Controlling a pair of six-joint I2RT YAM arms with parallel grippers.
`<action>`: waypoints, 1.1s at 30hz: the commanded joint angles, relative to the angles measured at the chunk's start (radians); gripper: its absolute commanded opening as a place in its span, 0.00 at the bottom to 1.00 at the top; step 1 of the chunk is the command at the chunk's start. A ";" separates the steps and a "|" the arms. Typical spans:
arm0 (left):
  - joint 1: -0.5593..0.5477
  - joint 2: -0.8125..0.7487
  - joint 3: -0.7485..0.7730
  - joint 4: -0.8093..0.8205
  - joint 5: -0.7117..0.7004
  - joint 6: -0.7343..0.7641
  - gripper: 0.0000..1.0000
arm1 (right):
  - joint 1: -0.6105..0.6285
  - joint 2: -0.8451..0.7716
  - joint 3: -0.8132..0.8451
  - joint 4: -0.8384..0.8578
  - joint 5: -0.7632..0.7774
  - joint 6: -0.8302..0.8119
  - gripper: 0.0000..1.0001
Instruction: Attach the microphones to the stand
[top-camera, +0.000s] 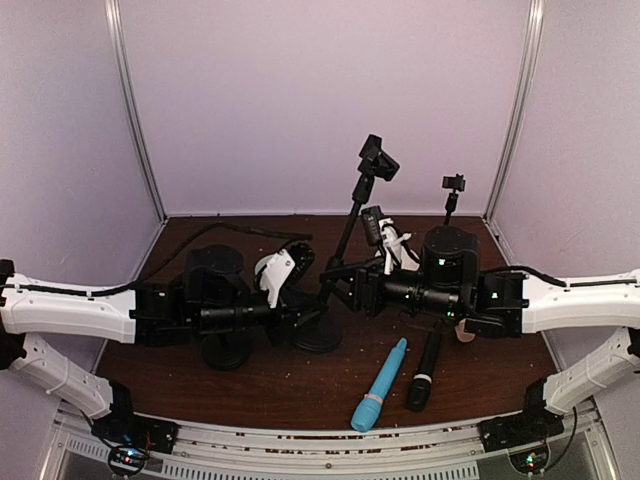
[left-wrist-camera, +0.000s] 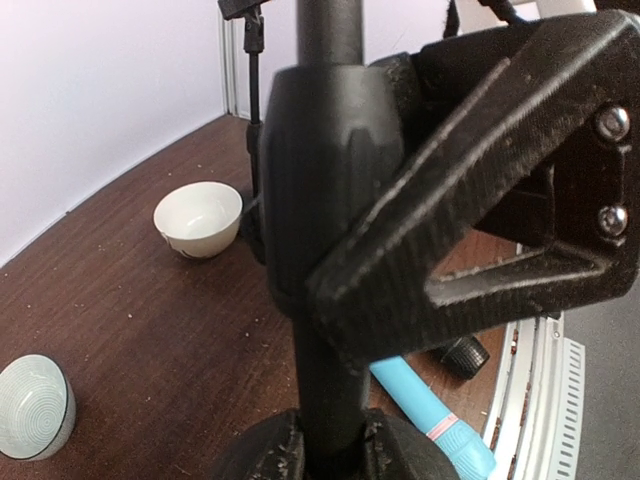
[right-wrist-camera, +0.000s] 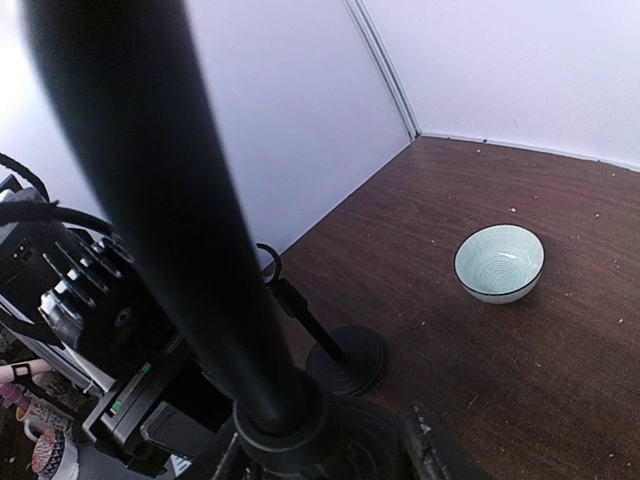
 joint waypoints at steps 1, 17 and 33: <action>-0.011 -0.005 0.047 0.105 -0.044 -0.005 0.00 | 0.008 0.004 0.049 0.008 0.079 0.044 0.43; -0.017 0.011 0.048 0.095 -0.080 -0.009 0.00 | 0.022 -0.009 0.034 0.011 0.139 0.070 0.03; -0.017 0.118 0.082 0.094 -0.182 0.011 0.29 | 0.022 -0.021 0.021 0.050 0.163 0.083 0.00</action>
